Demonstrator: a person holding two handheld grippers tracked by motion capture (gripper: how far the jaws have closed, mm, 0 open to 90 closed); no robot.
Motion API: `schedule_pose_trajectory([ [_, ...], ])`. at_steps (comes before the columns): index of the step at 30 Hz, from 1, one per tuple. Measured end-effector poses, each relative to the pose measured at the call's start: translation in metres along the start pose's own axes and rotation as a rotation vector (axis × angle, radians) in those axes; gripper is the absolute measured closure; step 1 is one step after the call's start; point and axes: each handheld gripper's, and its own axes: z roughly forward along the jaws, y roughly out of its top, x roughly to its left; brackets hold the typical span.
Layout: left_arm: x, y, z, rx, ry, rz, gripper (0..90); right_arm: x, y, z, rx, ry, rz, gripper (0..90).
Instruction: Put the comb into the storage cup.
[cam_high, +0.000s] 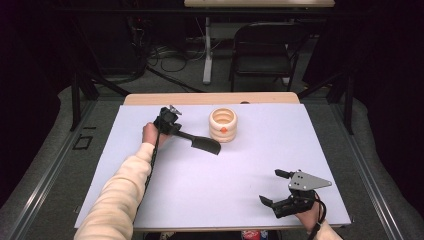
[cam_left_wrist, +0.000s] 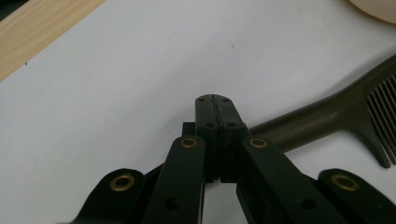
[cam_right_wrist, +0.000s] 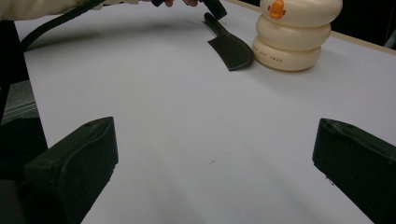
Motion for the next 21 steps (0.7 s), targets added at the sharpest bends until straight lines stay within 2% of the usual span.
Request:
schedule_pose_trajectory([
  [10, -0.001, -0.009, -0.008, 0.047, -0.025, -0.003, 90.0, 0.000, 0.000, 0.000, 0.000, -0.001, 0.001, 0.0],
  [14, -0.004, -0.018, -0.012, 0.070, -0.043, -0.009, 90.0, 0.000, 0.000, 0.000, -0.001, -0.002, 0.004, 0.0],
  [21, -0.009, -0.028, -0.018, 0.077, -0.059, -0.009, 90.0, 0.000, 0.000, 0.000, 0.000, -0.001, -0.001, 0.0],
])
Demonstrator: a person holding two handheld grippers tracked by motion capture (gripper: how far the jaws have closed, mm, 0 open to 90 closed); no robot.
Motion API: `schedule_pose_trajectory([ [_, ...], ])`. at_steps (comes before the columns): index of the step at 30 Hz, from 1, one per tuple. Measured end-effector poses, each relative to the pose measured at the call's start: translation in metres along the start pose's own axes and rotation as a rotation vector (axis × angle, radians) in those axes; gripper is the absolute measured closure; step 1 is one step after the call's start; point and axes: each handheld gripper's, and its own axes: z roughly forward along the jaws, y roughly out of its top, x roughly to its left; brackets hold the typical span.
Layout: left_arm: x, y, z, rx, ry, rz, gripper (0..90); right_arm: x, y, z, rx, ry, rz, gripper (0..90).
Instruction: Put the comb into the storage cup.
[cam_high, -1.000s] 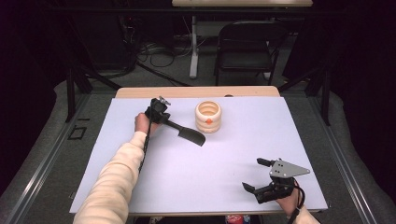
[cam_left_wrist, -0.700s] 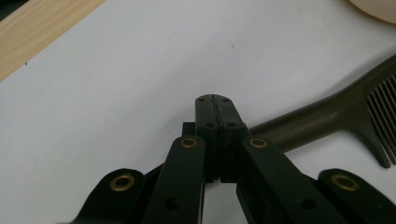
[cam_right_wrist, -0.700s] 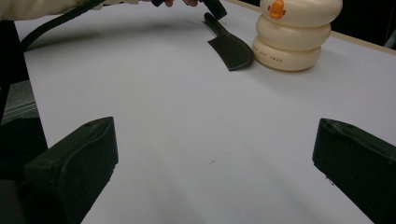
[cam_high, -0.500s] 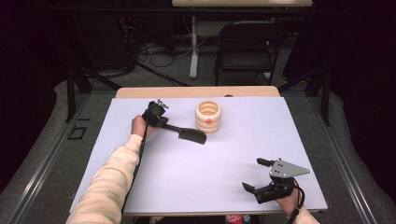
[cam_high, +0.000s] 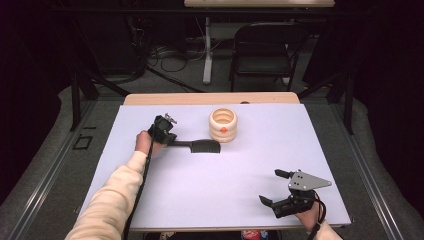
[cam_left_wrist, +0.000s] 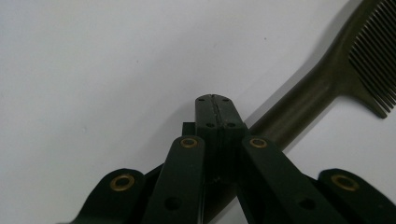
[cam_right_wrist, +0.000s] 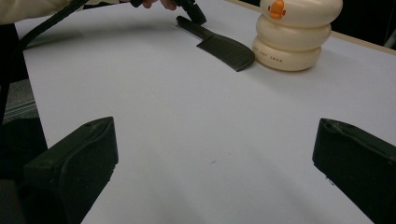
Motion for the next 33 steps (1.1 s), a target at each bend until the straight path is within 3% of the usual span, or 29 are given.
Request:
schedule_pose_trajectory([
  [19, -0.014, -0.025, -0.019, 0.038, -0.044, 0.020, 90.0, 0.000, 0.000, 0.001, -0.002, 0.003, 0.002, 0.0],
  [23, -0.014, -0.027, -0.022, 0.029, -0.033, 0.022, 89.2, 0.000, 0.000, 0.001, 0.002, 0.004, 0.001, 0.0],
  [25, -0.013, -0.027, -0.025, 0.008, -0.028, 0.019, 78.9, 0.000, 0.000, 0.001, 0.002, 0.003, 0.001, 0.0],
  [26, -0.012, -0.026, -0.026, 0.006, -0.026, 0.025, 78.9, 0.000, 0.000, 0.001, 0.002, 0.003, 0.001, 0.0],
  [27, -0.012, -0.025, -0.027, 0.008, -0.016, 0.028, 65.9, 0.000, 0.000, 0.001, 0.002, 0.002, 0.002, 0.0],
  [28, -0.011, -0.024, -0.028, 0.015, 0.005, 0.036, 65.9, 0.000, 0.000, 0.001, 0.002, 0.002, 0.002, 0.0],
  [30, -0.010, -0.022, -0.031, 0.002, 0.017, 0.043, 54.4, 0.000, 0.000, 0.001, 0.005, 0.000, 0.003, 0.0],
  [33, -0.010, -0.018, -0.037, 0.003, 0.048, 0.074, 46.4, 0.000, 0.000, 0.001, 0.005, 0.000, 0.002, 0.0],
])
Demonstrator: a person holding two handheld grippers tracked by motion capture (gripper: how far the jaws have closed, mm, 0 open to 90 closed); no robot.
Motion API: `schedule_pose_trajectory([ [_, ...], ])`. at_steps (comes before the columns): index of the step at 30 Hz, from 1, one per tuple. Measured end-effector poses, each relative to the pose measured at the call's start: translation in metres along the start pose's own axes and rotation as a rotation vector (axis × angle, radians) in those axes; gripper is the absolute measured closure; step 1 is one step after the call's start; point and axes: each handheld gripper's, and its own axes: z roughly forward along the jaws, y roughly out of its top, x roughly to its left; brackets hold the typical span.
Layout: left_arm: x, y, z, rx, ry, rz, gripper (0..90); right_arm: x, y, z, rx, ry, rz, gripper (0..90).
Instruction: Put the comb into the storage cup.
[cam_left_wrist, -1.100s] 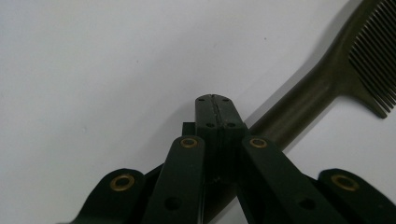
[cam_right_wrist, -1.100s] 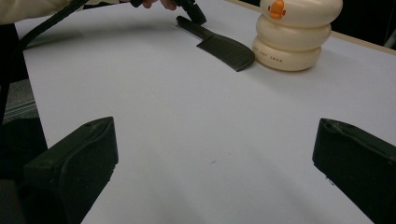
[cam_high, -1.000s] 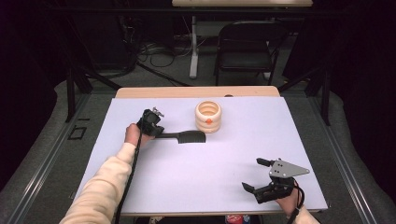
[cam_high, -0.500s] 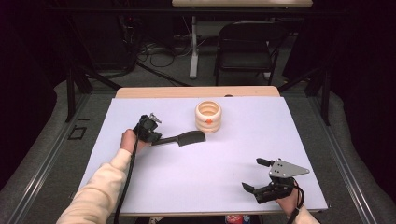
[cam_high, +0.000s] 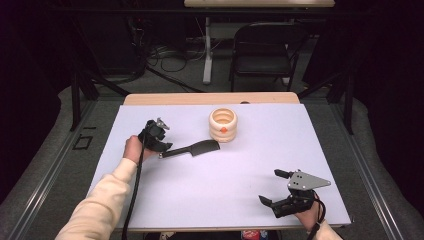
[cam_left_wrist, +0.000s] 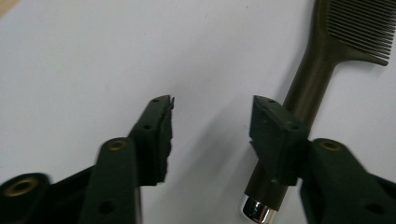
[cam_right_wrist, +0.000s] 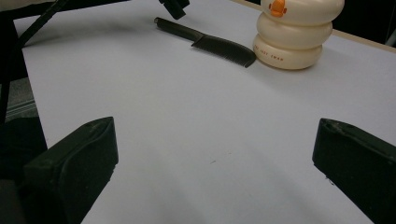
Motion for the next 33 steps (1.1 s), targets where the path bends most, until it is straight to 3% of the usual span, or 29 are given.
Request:
schedule_pose_trajectory([
  [4, -0.001, 0.006, -0.008, 0.002, -0.010, 0.037, 29.2, 0.000, 0.000, 0.000, 0.000, 0.002, 0.000, 0.0],
  [7, -0.004, 0.010, -0.011, 0.006, -0.030, 0.069, 24.7, 0.000, 0.000, 0.000, 0.000, 0.002, 0.000, 0.0],
  [9, -0.007, 0.013, -0.013, 0.020, -0.040, 0.092, 16.6, 0.000, 0.000, 0.000, 0.000, 0.002, -0.001, 0.0],
  [24, -0.025, 0.025, -0.008, 0.045, -0.068, 0.227, 0.0, 0.000, 0.000, 0.000, 0.002, 0.003, -0.001, 0.0],
  [31, -0.030, 0.028, -0.001, 0.071, -0.071, 0.265, 1.0, 0.000, 0.000, 0.000, 0.001, 0.003, 0.000, 0.0],
  [33, -0.031, 0.028, 0.000, 0.078, -0.075, 0.280, 7.7, -0.001, 0.000, 0.000, 0.001, 0.005, 0.003, 0.0],
])
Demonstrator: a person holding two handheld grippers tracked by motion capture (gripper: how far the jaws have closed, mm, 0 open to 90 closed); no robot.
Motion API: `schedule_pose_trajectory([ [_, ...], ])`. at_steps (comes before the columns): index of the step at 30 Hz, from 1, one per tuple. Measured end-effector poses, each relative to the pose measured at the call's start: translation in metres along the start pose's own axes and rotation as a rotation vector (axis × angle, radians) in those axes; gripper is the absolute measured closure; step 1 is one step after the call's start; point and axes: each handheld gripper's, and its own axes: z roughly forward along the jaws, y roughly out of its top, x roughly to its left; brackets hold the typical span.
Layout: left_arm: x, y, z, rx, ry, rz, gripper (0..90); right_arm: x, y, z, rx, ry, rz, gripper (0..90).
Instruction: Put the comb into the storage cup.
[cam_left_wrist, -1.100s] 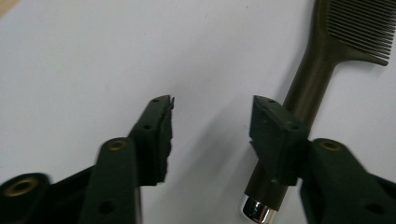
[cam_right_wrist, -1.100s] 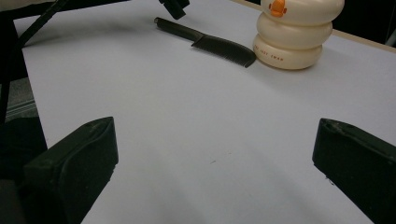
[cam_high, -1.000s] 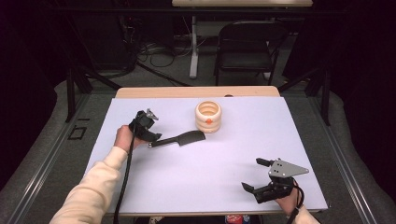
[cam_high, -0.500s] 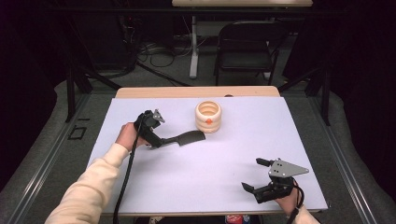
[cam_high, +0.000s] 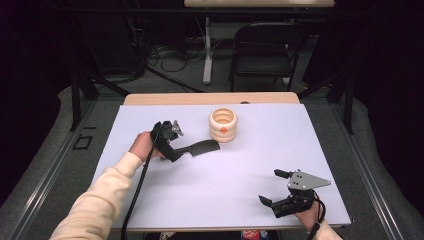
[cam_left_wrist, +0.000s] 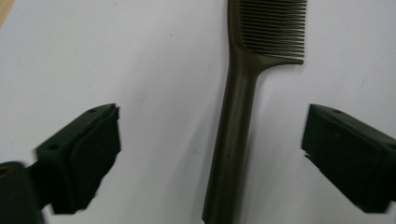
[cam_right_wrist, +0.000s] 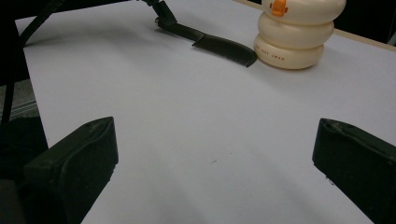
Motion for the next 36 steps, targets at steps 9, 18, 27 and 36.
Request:
schedule_pose_trajectory([
  [9, -0.002, 0.011, 0.009, 0.055, -0.037, 0.044, 38.2, 0.000, 0.000, 0.001, 0.001, 0.004, 0.000, 0.0],
  [18, -0.003, 0.027, 0.021, 0.133, -0.072, 0.090, 52.0, 0.000, 0.000, 0.000, 0.001, 0.004, 0.000, 0.0],
  [27, -0.001, 0.033, 0.030, 0.178, -0.116, 0.121, 65.8, 0.000, 0.000, 0.000, 0.001, 0.004, 0.000, 0.0],
  [36, -0.001, 0.037, 0.032, 0.205, -0.134, 0.147, 71.0, -0.001, 0.000, 0.000, 0.002, 0.004, 0.001, 0.0],
])
